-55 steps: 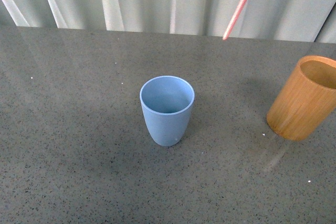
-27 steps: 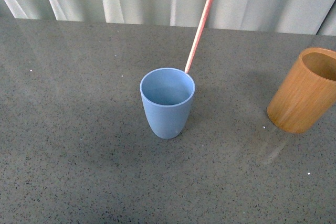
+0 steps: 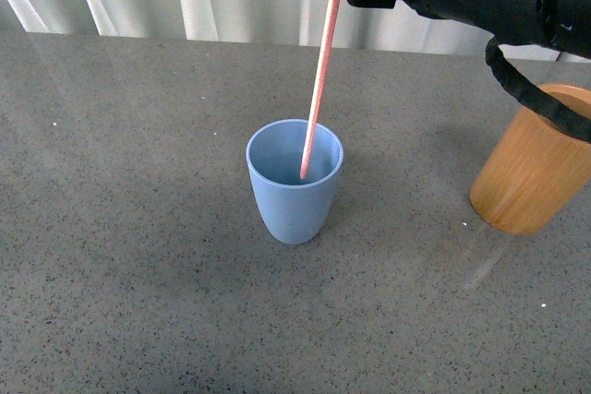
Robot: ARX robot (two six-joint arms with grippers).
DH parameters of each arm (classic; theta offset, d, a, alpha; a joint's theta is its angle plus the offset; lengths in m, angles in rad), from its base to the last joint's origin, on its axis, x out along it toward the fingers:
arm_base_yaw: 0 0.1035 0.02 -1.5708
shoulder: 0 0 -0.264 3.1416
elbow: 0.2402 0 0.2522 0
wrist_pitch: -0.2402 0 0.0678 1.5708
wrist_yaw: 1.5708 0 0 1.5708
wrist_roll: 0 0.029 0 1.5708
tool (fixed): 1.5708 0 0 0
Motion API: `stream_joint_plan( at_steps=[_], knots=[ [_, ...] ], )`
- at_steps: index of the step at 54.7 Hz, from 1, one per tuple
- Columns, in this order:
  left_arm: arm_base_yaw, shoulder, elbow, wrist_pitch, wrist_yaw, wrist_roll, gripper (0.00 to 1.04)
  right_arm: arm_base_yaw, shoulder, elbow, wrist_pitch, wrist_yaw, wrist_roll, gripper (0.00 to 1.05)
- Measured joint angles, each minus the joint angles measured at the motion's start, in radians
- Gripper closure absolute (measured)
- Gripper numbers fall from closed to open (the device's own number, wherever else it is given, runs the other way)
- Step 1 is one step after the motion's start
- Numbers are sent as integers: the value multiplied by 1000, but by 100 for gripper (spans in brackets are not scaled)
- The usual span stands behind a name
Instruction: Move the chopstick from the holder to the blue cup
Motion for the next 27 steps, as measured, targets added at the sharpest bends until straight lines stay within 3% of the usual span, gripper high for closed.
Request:
stream_joint_plan(
  at_steps=[23, 27],
  knots=[
    [0, 0, 0, 0, 0, 0, 7, 21, 43, -44, 20, 28, -40, 102],
    [0, 0, 0, 0, 0, 0, 7, 21, 43, -44, 10, 27, -43, 93]
  ],
)
